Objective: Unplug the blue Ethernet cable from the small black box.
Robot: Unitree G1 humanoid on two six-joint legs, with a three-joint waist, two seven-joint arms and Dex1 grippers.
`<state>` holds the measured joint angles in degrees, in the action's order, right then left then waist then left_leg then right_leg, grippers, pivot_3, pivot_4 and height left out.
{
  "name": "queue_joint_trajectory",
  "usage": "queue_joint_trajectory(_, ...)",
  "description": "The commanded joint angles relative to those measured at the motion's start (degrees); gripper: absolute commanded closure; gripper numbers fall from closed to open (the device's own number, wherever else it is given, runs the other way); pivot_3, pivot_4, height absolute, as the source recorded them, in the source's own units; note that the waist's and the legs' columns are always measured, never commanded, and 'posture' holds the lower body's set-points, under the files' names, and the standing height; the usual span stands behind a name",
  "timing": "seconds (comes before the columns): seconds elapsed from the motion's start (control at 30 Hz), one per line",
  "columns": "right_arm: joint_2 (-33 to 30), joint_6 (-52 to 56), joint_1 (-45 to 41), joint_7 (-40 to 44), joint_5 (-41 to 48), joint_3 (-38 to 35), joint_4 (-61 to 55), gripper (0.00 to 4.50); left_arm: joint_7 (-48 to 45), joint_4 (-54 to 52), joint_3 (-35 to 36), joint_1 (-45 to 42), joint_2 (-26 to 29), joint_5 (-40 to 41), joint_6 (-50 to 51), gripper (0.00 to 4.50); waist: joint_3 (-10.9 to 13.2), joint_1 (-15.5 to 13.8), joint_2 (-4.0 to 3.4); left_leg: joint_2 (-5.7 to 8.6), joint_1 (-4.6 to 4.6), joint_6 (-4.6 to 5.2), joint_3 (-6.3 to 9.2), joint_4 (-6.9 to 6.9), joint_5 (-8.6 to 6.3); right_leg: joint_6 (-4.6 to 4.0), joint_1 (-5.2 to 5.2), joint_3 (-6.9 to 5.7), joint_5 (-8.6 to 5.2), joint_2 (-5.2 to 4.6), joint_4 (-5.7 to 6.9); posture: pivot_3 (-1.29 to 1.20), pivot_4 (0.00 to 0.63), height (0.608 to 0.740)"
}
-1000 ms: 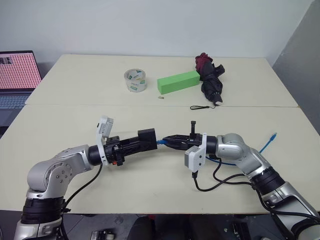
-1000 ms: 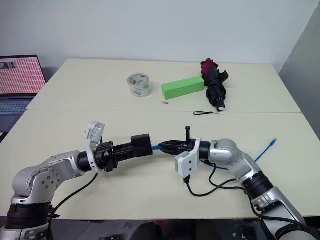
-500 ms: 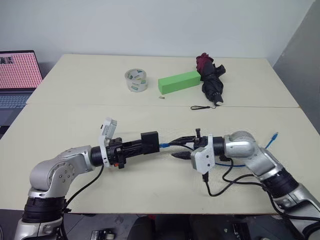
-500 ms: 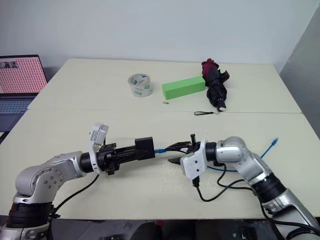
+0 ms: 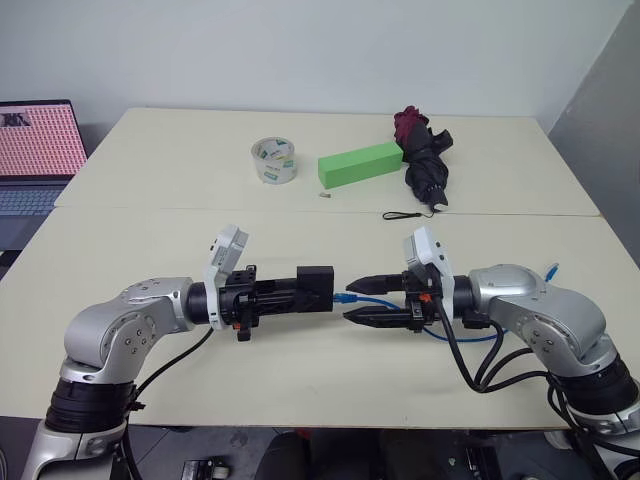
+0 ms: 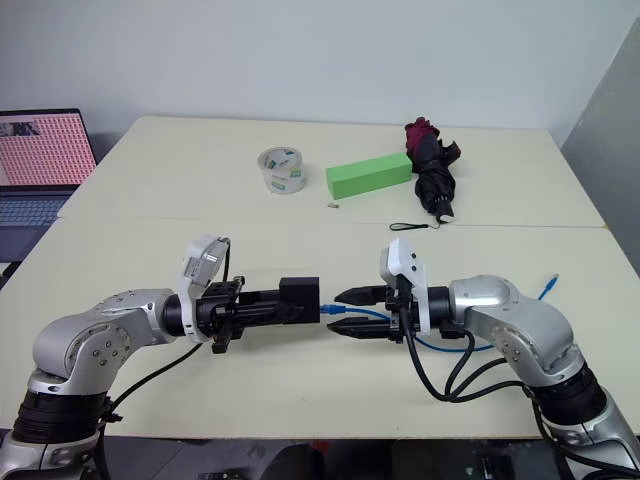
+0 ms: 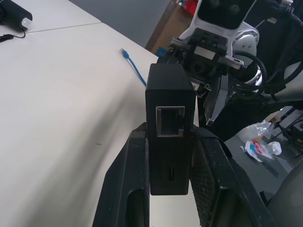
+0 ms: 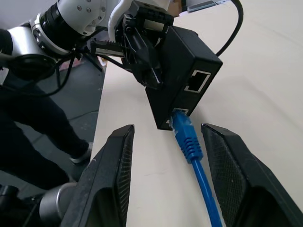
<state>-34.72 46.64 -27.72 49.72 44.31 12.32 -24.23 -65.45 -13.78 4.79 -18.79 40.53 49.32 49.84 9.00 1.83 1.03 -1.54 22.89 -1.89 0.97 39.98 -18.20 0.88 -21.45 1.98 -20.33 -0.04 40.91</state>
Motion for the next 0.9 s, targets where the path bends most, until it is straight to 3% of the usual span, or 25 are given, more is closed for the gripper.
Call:
queue_joint_trajectory(0.03, 1.73, 4.04, -0.99, -0.64, 4.3, -2.26, 0.26, 2.13, -0.62, -2.57, 0.52, -1.12, 0.59, 1.07, -0.75, 3.7, 0.0, -0.01, 0.0, 0.0, 0.0, 0.0, 0.0, 0.0, 0.0, 0.0, 0.0, 0.0, 0.0, 0.0, 0.0, 0.0, 0.15, 0.74)
queue_joint_trajectory(0.53, 3.63, 6.81, -2.85, 0.56, 4.11, -2.15, 3.34, 2.13, -1.21, -3.24, 0.09, -0.08, 0.78, 0.51, -1.56, 3.7, 0.0, 0.0, 0.0, 0.01, 0.0, 0.0, 0.0, 0.0, 0.0, 0.0, 0.0, 0.0, 0.0, 0.0, -0.01, 0.0, 0.15, 0.74)
queue_joint_trajectory(0.63, 3.53, 6.49, -2.99, 0.99, 3.42, -1.74, 3.42, 2.52, -1.24, -3.39, 0.15, 0.12, 0.82, 0.57, -1.6, 3.7, 0.0, 0.0, 0.0, 0.01, 0.01, 0.0, 0.0, -0.01, 0.0, 0.0, -0.01, 0.01, 0.0, 0.0, -0.02, 0.0, 0.15, 0.74)
queue_joint_trajectory(0.73, 3.14, 6.09, -3.12, 1.74, 2.45, -1.16, 3.33, 3.3, -1.02, -3.5, 0.34, 0.11, 0.56, 0.89, -1.53, 3.7, 0.0, 0.0, 0.0, 0.01, 0.01, 0.0, 0.0, -0.01, 0.0, 0.0, 0.0, 0.0, 0.0, 0.0, -0.02, 0.0, 0.15, 0.74)
queue_joint_trajectory(0.8, 3.06, 5.88, -3.19, 2.16, 1.81, -0.96, 3.22, 3.46, -0.93, -3.68, 0.34, 0.1, 0.44, 1.01, -1.48, 3.7, 0.0, 0.0, 0.0, 0.01, 0.01, 0.0, 0.0, -0.01, 0.0, 0.0, 0.0, 0.0, 0.0, 0.0, -0.02, 0.0, 0.15, 0.74)
queue_joint_trajectory(0.9, 3.07, 5.45, -3.42, 2.85, 0.8, -0.57, 3.19, 4.07, -0.85, -4.07, 0.15, 0.1, 0.2, 1.25, -1.37, 3.7, 0.0, 0.0, 0.0, 0.01, 0.01, 0.0, 0.0, -0.01, 0.0, 0.0, -0.01, 0.01, 0.0, 0.0, -0.02, 0.0, 0.15, 0.74)
